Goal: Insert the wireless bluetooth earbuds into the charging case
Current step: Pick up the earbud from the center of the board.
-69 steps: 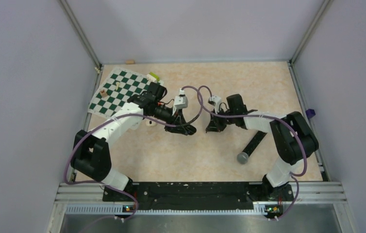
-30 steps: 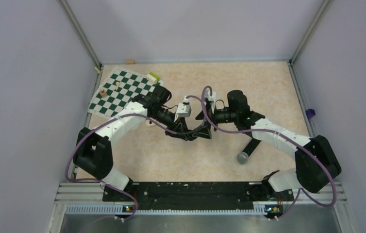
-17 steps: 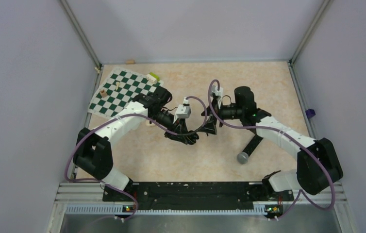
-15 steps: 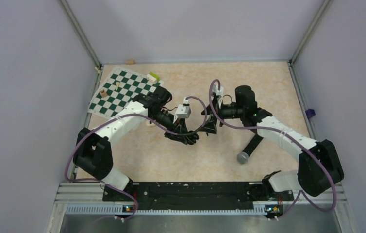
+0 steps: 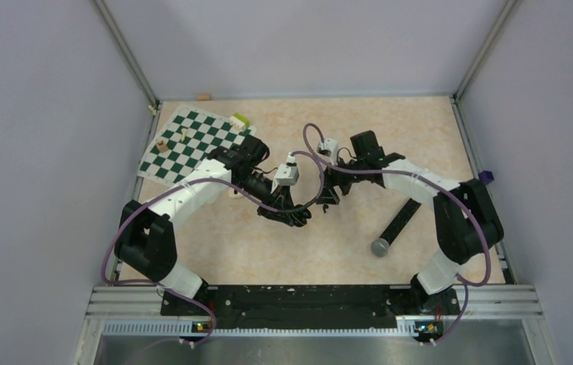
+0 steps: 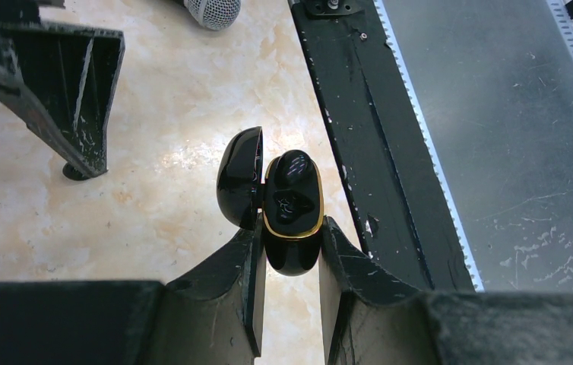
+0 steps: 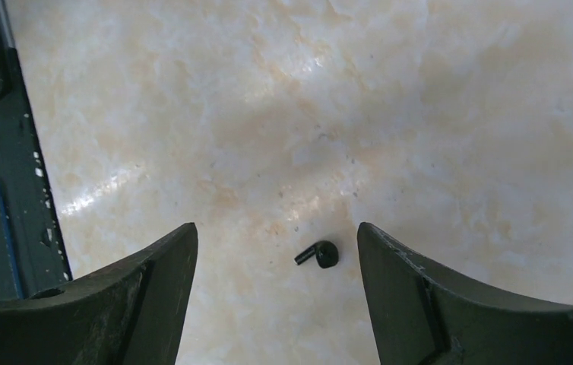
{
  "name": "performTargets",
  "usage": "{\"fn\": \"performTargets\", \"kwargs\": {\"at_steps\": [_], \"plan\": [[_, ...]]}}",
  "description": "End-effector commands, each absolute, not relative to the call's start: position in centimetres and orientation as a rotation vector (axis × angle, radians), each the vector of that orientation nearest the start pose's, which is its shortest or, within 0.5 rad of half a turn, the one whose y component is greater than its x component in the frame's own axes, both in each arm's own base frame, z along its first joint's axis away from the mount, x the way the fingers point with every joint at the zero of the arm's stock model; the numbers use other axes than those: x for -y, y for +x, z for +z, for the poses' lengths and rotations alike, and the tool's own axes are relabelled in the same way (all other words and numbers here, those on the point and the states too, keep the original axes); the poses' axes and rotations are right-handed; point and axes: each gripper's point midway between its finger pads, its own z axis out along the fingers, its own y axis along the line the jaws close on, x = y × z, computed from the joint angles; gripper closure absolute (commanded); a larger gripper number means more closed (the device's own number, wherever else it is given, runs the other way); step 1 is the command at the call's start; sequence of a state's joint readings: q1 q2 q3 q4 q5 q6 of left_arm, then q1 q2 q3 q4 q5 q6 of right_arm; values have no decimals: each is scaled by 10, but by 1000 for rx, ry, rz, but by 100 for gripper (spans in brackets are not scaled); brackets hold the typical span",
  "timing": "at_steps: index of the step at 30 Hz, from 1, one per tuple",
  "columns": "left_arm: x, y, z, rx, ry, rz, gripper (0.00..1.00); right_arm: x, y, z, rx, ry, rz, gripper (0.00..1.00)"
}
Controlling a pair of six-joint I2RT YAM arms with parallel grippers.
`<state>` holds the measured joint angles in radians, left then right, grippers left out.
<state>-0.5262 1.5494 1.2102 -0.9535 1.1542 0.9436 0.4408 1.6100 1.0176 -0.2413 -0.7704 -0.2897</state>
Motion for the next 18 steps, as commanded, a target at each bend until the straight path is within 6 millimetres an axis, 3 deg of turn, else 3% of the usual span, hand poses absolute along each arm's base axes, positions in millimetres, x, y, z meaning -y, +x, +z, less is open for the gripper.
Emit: {"fn": "performTargets", "kwargs": {"at_steps": [1, 5, 8, 12, 18], "plan": [[279, 180, 190, 2047, -2313, 1906, 100, -249, 298, 90, -2093, -1260, 896, 27], [279, 181, 190, 2049, -2307, 1906, 100, -252, 294, 74, -2122, -1244, 943, 38], [279, 180, 190, 2049, -2305, 1906, 100, -245, 298, 55, -2166, -1267, 881, 44], [279, 181, 190, 2052, -2310, 1899, 100, -237, 301, 36, -2220, -1286, 825, 49], [280, 180, 190, 2051, -2308, 1899, 100, -231, 304, 23, -2237, -1343, 775, 51]]}}
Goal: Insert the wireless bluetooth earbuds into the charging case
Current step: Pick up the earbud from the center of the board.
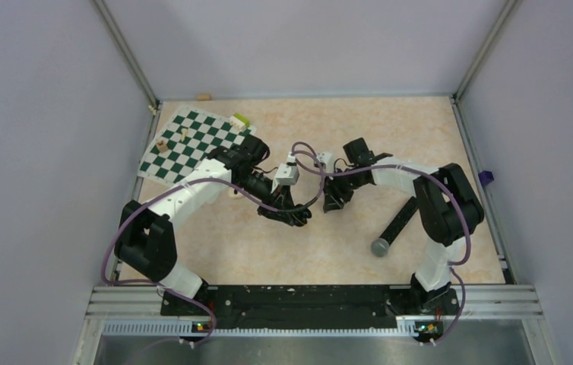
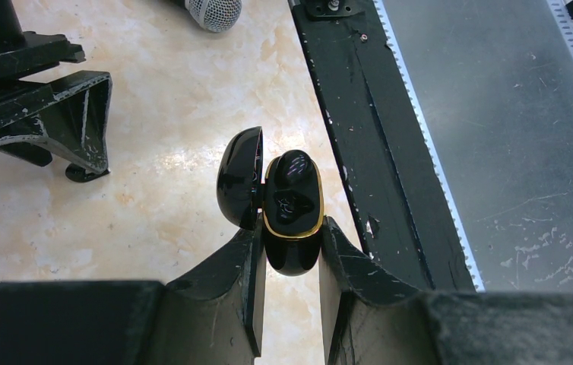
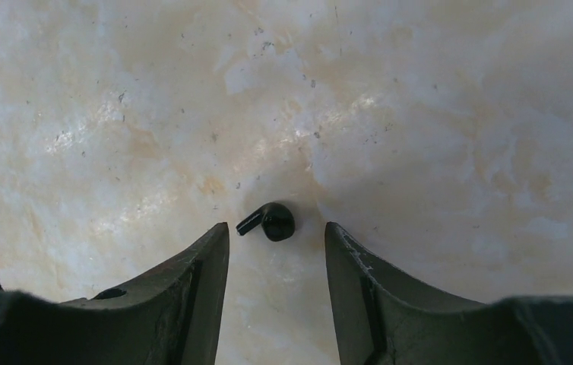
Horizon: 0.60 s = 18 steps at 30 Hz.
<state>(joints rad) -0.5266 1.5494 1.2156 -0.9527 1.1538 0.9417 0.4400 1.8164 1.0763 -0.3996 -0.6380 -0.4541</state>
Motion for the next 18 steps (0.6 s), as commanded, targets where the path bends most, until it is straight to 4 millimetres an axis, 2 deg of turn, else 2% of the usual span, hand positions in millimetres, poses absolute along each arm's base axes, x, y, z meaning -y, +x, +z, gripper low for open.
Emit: {"fn": "performTargets", "kwargs": {"at_steps": [1, 7, 16, 18], "plan": [[280, 180, 191, 2051, -2310, 1900, 100, -231, 303, 24, -2229, -1354, 783, 52], [280, 179, 191, 2047, -2309, 1899, 100, -235, 301, 22, -2236, -1345, 823, 60], [280, 179, 192, 2047, -2326, 1893, 100, -240, 299, 12, -2282, -1368, 767, 62], [279, 179, 192, 2048, -2327, 1889, 100, -242, 296, 10, -2285, -1382, 768, 67]]}}
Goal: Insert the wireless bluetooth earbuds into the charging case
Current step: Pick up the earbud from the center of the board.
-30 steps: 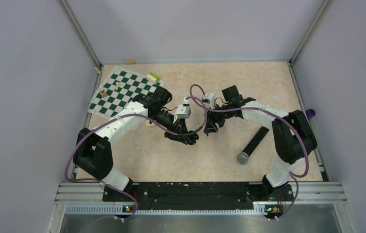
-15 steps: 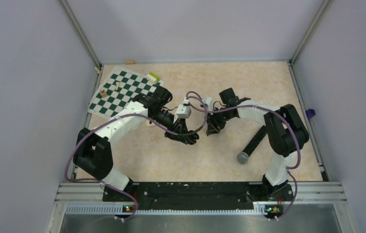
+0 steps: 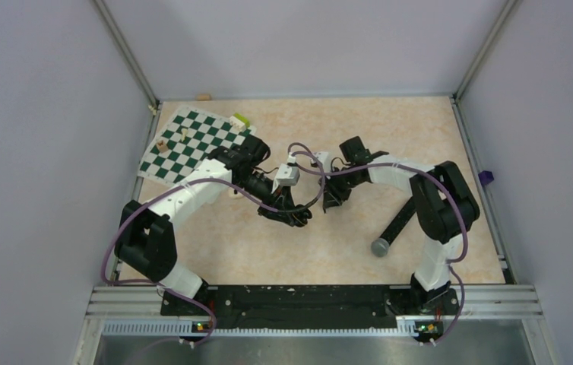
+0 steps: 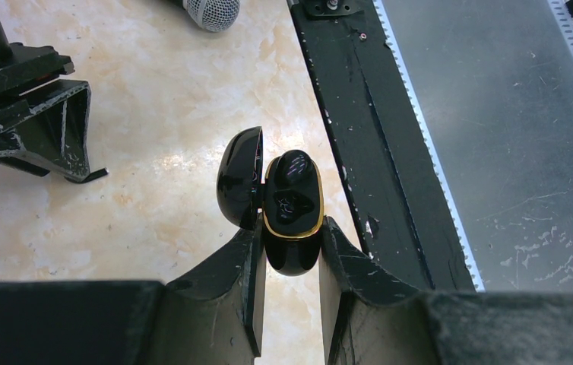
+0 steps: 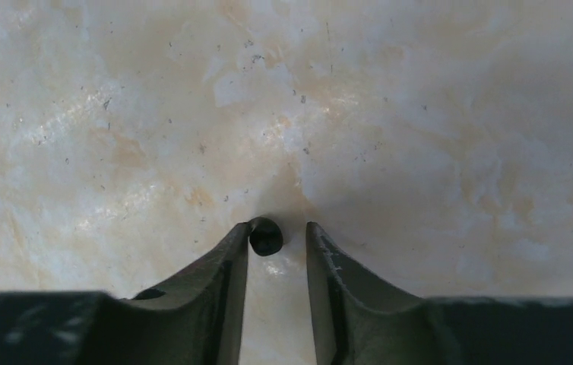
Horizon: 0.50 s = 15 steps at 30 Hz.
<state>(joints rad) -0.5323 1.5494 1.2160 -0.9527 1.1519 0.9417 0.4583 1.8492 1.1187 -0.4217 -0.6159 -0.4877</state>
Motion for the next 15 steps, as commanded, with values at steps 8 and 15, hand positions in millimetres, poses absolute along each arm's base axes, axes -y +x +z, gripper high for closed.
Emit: {"fn": "performTargets", "kwargs": {"at_steps": [8, 15], "plan": [[279, 180, 189, 2053, -2319, 1881, 100, -244, 300, 27, -2231, -1390, 748, 97], [280, 183, 183, 2078, -2301, 1856, 100, -251, 308, 86, -2030, -1355, 711, 100]]}}
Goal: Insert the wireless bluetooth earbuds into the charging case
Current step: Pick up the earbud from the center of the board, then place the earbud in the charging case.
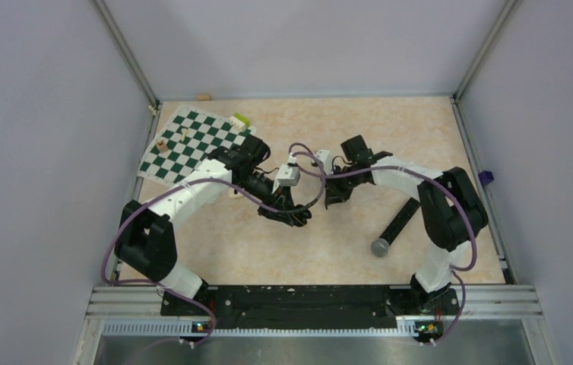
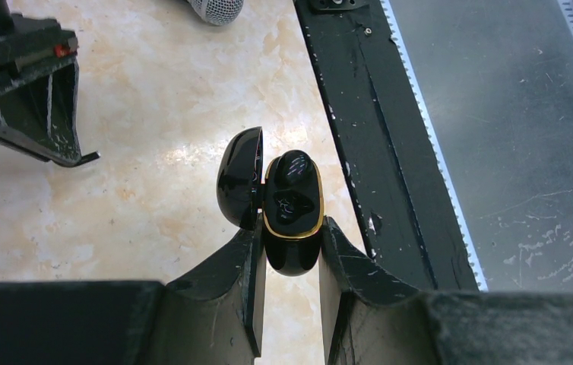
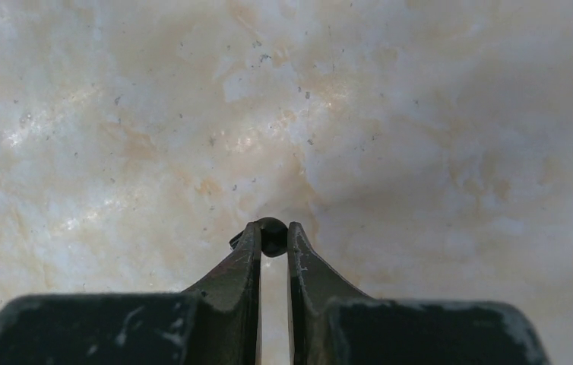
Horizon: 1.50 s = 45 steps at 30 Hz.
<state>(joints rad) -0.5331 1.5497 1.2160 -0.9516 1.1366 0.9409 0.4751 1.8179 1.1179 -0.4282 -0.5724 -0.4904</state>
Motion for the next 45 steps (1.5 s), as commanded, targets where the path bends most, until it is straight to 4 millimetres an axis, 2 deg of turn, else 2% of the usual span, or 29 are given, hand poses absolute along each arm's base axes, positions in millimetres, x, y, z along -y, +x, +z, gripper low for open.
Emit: {"fn": "performTargets", "kwargs": {"at_steps": [1, 5, 10, 12, 21, 24, 30, 33, 40, 42, 45], "plan": [[280, 185, 181, 2092, -2292, 1846, 100, -252, 309, 95, -2001, -1346, 704, 100], [283, 198, 169, 2190, -2270, 1748, 100, -252, 312, 130, -1890, -1304, 660, 100], [285, 220, 145, 2359, -2188, 1576, 100, -247, 318, 158, -1795, -1240, 579, 100], [286, 222, 143, 2360, -2164, 1568, 100, -246, 319, 169, -1757, -1215, 564, 100], [291, 216, 146, 2330, -2190, 1559, 100, -249, 312, 204, -1629, -1152, 585, 100], [292, 216, 148, 2325, -2187, 1567, 100, -252, 302, 230, -1543, -1149, 611, 100], [292, 211, 157, 2296, -2206, 1612, 100, -253, 278, 294, -1333, -1134, 617, 100], [291, 210, 162, 2297, -2221, 1634, 100, -255, 265, 314, -1306, -1123, 676, 100], [282, 220, 176, 2349, -2204, 1707, 100, -257, 239, 346, -1286, -1073, 820, 100], [278, 220, 182, 2353, -2232, 1710, 100, -254, 241, 355, -1295, -1022, 822, 100], [274, 221, 187, 2358, -2279, 1700, 100, -245, 255, 365, -1337, -917, 783, 100]]}}
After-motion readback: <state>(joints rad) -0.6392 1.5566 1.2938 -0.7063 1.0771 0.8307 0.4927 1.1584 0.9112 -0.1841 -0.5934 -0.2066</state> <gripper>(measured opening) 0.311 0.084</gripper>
